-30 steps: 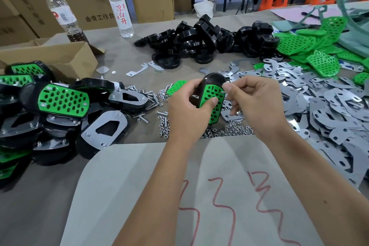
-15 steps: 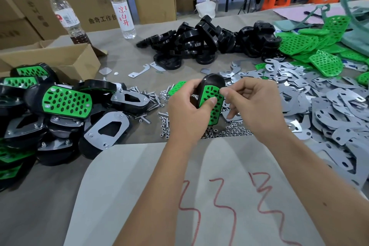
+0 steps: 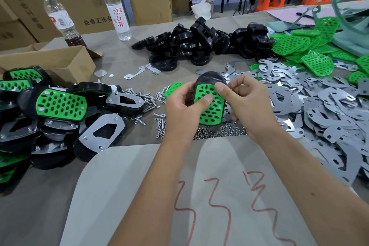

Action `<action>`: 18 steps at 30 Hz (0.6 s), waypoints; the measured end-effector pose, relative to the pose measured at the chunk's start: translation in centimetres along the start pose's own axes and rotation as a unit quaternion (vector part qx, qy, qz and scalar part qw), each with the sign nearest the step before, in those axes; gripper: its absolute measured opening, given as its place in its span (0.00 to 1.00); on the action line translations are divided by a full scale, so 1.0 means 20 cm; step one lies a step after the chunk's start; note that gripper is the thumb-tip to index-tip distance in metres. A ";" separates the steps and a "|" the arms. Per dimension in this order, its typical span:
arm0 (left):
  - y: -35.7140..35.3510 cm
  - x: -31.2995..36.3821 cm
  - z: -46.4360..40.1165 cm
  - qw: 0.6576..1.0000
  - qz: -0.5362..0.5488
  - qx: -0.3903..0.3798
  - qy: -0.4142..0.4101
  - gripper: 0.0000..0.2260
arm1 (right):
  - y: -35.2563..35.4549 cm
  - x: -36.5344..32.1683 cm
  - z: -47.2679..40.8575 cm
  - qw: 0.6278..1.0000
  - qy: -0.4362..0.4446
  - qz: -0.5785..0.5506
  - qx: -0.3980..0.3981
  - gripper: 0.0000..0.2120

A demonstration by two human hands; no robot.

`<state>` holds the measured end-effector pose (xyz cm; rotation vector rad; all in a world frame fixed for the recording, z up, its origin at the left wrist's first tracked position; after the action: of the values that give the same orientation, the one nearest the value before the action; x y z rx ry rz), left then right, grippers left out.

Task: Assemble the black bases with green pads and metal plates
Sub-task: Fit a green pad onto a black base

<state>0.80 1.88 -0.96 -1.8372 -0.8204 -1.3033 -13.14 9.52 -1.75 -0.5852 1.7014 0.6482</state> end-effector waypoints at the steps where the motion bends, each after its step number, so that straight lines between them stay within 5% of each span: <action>1: 0.00 0.00 0.00 1.000 0.002 -0.003 -0.002 0.11 | 0.00 0.01 -0.01 1.000 -0.002 0.015 -0.018 0.17; 5: 0.02 0.03 -0.02 1.000 0.012 -0.004 -0.001 0.11 | -0.04 0.00 0.02 0.999 0.036 0.039 -0.011 0.18; 7: 0.06 0.05 -0.04 0.999 0.029 0.042 -0.002 0.10 | -0.10 -0.03 0.04 0.998 0.044 0.038 -0.007 0.17; 9: 0.15 0.06 -0.08 0.992 0.027 0.126 -0.015 0.09 | -0.19 -0.05 0.05 0.984 0.090 0.153 -0.025 0.14; 13: 0.35 0.09 -0.12 0.961 0.008 0.276 -0.037 0.08 | -0.42 -0.10 0.08 0.874 0.221 0.412 -0.132 0.03; 18: 0.45 0.12 -0.12 0.928 -0.107 0.340 -0.105 0.05 | -0.65 -0.16 0.05 0.785 0.206 0.550 -0.197 0.09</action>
<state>7.59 -4.72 0.08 -1.3540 -1.4133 -0.7891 -2.81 0.94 -0.40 0.0968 2.2823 1.8496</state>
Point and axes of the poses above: each hand's wrist, its own z-axis away from the middle knuckle, its own y-axis out of the back of the hand, x = y × z, the point moved 1 cm from there along -z, towards the middle knuckle, and after that the axes turned 7 degrees about z, right-handed, at the moved point
